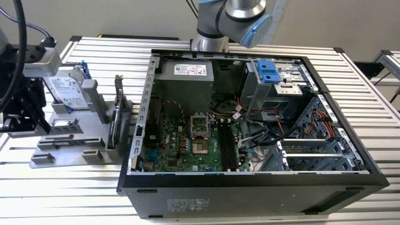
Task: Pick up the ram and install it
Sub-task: 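Pick up the ram and move it above insertion slot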
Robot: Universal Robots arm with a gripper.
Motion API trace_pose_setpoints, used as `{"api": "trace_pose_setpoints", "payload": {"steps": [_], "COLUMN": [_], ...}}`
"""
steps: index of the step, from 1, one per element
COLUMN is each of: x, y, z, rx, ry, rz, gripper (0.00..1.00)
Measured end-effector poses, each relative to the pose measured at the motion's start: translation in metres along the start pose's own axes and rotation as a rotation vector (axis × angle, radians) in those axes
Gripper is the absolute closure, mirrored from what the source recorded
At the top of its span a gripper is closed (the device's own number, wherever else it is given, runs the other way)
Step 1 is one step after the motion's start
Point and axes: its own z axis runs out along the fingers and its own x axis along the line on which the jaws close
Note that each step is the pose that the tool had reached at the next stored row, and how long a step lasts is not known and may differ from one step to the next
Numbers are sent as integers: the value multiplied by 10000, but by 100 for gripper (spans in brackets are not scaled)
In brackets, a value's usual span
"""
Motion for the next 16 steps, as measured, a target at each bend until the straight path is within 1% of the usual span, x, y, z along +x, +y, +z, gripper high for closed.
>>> {"api": "trace_pose_setpoints", "payload": {"steps": [16], "x": [-1], "y": [-1], "z": [-82], "rx": [1], "ry": [-1], "rz": [0], "gripper": [100]}}
